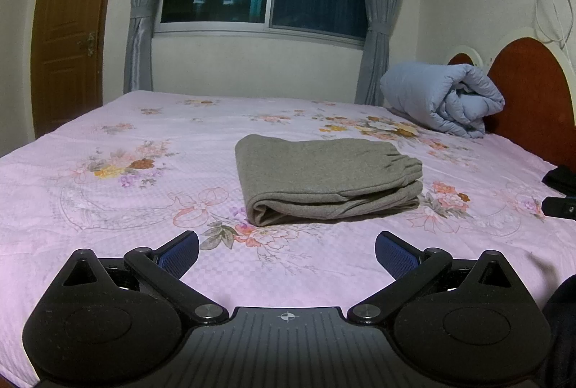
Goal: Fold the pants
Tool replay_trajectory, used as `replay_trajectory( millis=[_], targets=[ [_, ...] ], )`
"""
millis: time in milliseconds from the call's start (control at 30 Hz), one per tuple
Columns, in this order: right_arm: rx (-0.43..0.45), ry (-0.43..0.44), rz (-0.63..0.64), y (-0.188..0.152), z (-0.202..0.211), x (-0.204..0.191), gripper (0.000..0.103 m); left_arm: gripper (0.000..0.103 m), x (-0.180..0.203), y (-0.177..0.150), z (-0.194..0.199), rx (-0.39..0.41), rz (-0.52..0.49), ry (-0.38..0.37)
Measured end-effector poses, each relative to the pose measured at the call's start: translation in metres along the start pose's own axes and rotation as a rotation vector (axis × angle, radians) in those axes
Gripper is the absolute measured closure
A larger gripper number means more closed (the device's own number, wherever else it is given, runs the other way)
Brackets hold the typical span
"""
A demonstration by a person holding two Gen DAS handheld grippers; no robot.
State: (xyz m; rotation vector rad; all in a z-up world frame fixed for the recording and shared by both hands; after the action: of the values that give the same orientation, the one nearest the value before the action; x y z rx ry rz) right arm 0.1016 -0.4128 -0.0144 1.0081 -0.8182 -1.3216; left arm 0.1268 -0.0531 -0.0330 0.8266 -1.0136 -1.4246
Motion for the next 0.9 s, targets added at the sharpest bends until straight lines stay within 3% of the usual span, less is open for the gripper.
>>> replay_trajectory(
  millis=[900],
  targets=[
    [0.0,0.0,0.001,0.0002,0.0002,0.0001,0.006,0.0,0.0015,0.0007,0.0021,0.011,0.016,-0.017]
  ],
)
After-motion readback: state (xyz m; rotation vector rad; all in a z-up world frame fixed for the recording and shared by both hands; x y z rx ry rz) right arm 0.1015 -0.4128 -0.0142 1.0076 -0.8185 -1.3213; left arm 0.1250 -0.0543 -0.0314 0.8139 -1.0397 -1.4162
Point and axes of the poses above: each gripper's, at about its wrist camera, not at the fingertips, and z roughly against the way its jaws point, x to its right, y to its top, the point moved 8 cm from there along -z, roughly the way its jaws point, and after that the axes turned 1 degree about y, right-handed, at the moved point
